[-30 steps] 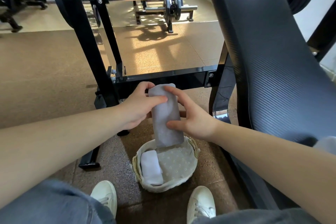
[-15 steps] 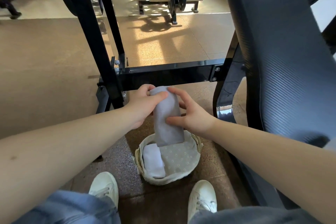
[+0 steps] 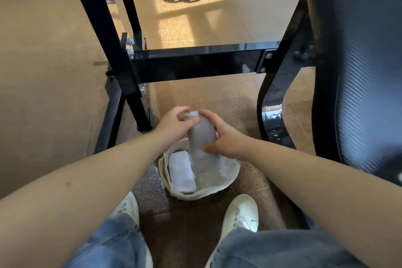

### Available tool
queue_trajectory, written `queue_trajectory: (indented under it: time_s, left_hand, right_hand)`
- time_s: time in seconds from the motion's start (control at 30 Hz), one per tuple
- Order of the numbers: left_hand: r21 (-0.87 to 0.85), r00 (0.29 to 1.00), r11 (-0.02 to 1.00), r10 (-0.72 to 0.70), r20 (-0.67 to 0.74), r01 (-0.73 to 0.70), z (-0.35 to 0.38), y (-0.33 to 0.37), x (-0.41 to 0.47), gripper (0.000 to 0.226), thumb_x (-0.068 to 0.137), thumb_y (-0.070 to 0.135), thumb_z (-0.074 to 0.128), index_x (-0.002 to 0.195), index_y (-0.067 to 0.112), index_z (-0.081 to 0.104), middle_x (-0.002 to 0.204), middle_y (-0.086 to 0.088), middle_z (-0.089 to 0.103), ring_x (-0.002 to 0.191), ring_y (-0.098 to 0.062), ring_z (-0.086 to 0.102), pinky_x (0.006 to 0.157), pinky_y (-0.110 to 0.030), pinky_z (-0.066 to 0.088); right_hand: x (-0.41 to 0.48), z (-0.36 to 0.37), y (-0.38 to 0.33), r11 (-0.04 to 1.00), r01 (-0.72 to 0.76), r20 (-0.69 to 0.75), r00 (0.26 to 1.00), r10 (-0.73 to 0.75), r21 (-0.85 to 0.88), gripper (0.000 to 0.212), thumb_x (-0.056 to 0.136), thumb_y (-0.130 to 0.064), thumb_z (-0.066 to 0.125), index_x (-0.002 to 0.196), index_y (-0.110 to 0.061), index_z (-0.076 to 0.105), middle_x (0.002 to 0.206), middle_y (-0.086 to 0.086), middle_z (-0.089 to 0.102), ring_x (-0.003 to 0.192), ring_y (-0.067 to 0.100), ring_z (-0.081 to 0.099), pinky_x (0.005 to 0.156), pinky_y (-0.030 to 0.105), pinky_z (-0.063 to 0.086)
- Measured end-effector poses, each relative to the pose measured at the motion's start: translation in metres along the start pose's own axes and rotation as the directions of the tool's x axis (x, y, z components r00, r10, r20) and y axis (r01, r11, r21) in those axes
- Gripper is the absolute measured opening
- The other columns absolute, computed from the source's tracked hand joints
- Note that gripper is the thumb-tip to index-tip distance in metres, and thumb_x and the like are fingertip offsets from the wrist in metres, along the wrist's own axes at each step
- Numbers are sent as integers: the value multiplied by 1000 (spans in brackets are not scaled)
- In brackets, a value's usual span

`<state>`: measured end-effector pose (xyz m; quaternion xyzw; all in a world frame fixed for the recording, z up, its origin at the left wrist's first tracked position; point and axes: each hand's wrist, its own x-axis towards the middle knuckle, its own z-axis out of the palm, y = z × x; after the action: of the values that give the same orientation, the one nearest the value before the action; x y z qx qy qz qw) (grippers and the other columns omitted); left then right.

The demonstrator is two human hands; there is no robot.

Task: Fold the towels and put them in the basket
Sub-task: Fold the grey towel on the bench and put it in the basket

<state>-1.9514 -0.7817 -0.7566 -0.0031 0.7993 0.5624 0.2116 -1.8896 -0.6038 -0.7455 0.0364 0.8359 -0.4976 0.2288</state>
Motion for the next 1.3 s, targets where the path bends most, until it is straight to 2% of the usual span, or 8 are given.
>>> queue_trajectory:
  time_s: [0.13,0.3,0.4,0.53,0.67,0.9,1.13,1.3]
  left_hand:
    - [196,996,976,-91,-24,94,6,-39,11,54,97,39,65,145,20,50,121,-1,62,108,-24,65,94,-42,55]
    - [454,978,878,-201,61,152,18,-97,12,45,98,29,56,141,22,50,118,-3,65,90,-19,64,64,-29,47]
    - [644,966,765,-183,185,22,29,-124,12,46,96,22,55,142,23,53,141,-4,57,123,-24,57,92,-33,50]
    - [803,910,581,-249,330,-133,47,-148,15,49,98,24,54,147,23,48,155,-6,36,140,-27,41,109,-40,41]
    - [903,891,348,-281,357,-252,55,-163,16,59,91,19,62,146,24,42,151,-8,27,132,-31,41,103,-48,49]
    - [929,919,258,-223,325,-266,57,-166,20,67,90,6,62,150,11,32,162,-14,16,131,-33,44,94,-43,47]
    - [933,922,227,-210,326,-279,51,-173,22,74,95,7,59,157,6,18,169,-13,-1,142,-29,33,99,-44,51]
    - [939,942,218,-145,302,-267,55,-182,13,72,98,11,52,158,3,14,168,-18,1,145,-28,32,100,-42,49]
  right_hand:
    - [21,19,38,985,-82,10,996,84,-155,103,84,-7,74,152,-56,14,152,1,38,103,11,50,68,12,49]
    - [40,43,84,948,-156,55,982,178,-278,102,86,-8,68,154,-53,8,142,6,51,100,17,53,68,17,41]
    - [50,48,104,958,-165,58,981,184,-235,101,85,-2,65,157,-45,9,151,9,44,126,25,51,89,25,40]
    - [64,55,125,973,-191,11,981,194,-131,100,83,3,62,159,-40,12,154,10,38,133,26,45,94,30,41]
    - [77,72,140,976,-197,18,980,200,-88,101,83,7,63,161,-33,12,162,8,28,146,26,34,110,31,36]
    - [87,91,160,961,-252,117,964,239,112,101,83,7,58,159,-42,12,167,-7,14,152,19,22,111,28,32]
    - [86,104,156,924,-249,-20,967,254,-291,100,83,-16,63,159,-44,4,162,8,19,141,35,34,114,48,37]
    - [69,112,164,765,-27,-73,997,-26,-643,63,90,-23,62,147,-29,35,163,10,13,140,34,30,99,49,48]
